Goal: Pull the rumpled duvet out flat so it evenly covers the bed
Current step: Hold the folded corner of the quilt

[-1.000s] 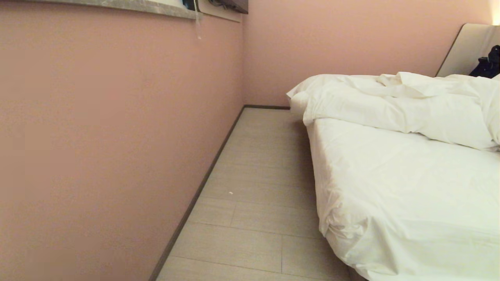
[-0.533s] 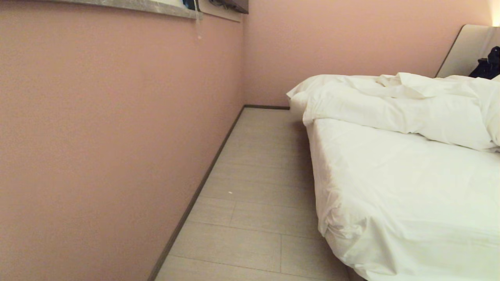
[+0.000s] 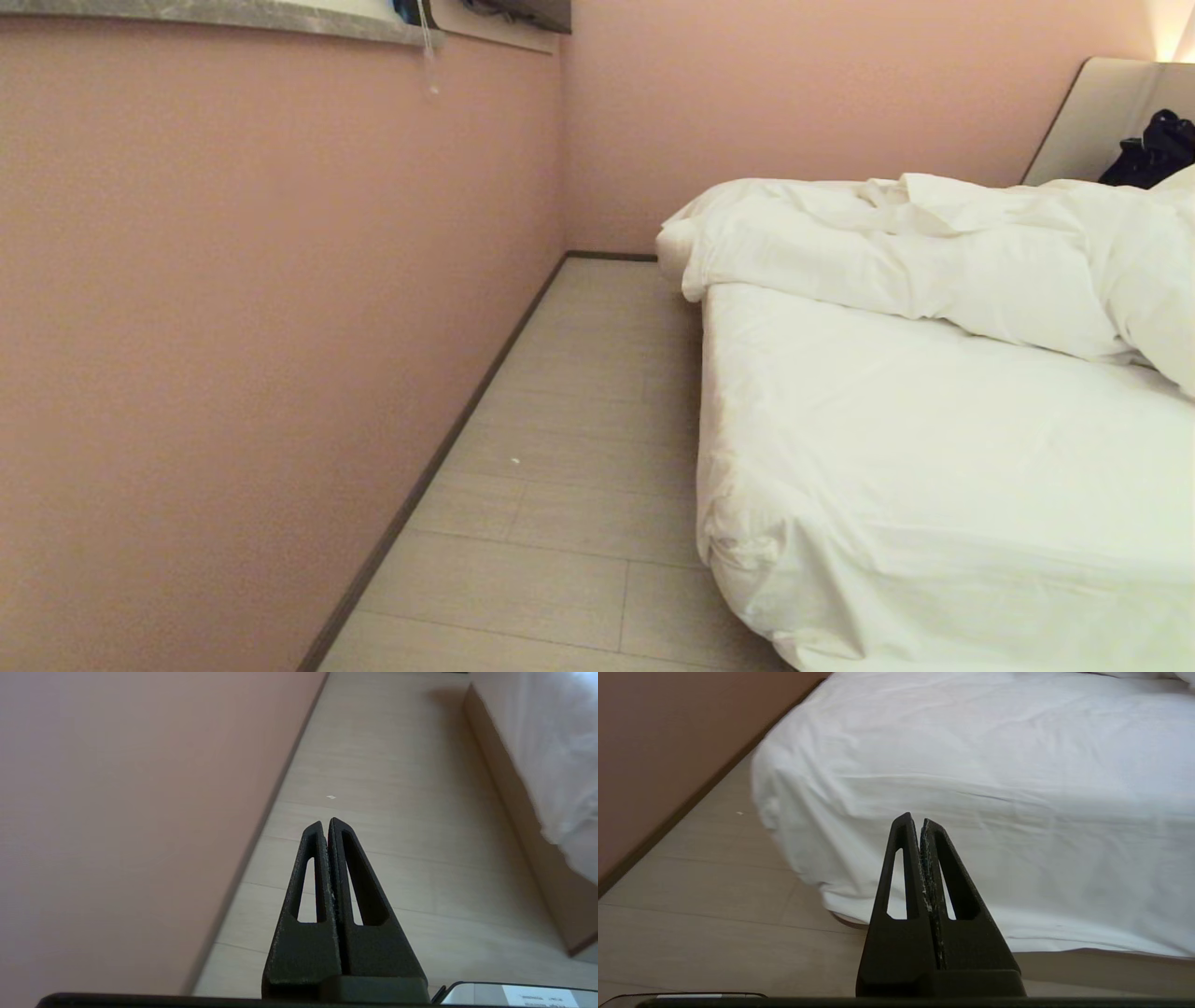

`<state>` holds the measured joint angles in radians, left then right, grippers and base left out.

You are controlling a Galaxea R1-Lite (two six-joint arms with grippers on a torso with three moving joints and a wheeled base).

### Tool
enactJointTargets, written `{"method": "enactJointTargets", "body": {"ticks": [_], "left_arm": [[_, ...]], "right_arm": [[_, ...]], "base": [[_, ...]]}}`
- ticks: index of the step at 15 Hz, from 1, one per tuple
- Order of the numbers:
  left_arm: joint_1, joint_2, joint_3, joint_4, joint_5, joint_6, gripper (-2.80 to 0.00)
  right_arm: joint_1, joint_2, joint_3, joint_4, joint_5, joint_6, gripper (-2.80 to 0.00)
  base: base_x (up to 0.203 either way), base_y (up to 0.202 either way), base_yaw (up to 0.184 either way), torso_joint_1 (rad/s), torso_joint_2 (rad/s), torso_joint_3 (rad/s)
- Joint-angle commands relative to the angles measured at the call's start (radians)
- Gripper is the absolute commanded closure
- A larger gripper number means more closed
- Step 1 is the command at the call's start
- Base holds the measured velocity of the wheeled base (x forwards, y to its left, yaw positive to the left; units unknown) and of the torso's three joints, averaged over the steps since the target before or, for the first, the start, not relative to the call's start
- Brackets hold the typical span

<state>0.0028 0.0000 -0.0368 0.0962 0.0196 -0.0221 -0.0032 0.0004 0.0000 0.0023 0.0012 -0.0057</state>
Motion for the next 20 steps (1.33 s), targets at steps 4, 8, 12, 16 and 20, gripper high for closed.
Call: {"method": "enactJointTargets", "body": {"ticks": [4, 8, 12, 16, 20], "left_arm": [[0.0, 0.0, 0.0, 0.0, 0.0, -0.002, 0.0], [0.0, 0.0, -0.002, 0.0, -0.001, -0.005, 0.0], [0.0, 0.0, -0.002, 0.0, -0.001, -0.005, 0.0], [0.0, 0.0, -0.002, 0.0, -0.001, -0.002, 0.0], [0.0, 0.0, -0.001, 0.0, -0.001, -0.004, 0.0]], "right_arm": [[0.0, 0.0, 0.0, -0.001, 0.0, 0.0, 0.0], [0.0, 0.0, 0.0, -0.001, 0.0, 0.0, 0.0], [0.0, 0.0, 0.0, -0.001, 0.002, 0.0, 0.0], [0.0, 0.0, 0.0, -0.001, 0.002, 0.0, 0.0], [0.0, 0.0, 0.0, -0.001, 0.001, 0.0, 0.0]], "base": [[0.0, -0.192, 0.001, 0.003, 0.0, 0.003], [0.0, -0.193, 0.0, 0.001, 0.0, 0.005], [0.0, -0.192, -0.001, 0.005, 0.0, 0.0], [0.0, -0.194, -0.001, 0.004, 0.0, 0.002], [0.0, -0.193, 0.0, 0.003, 0.0, 0.003]]}}
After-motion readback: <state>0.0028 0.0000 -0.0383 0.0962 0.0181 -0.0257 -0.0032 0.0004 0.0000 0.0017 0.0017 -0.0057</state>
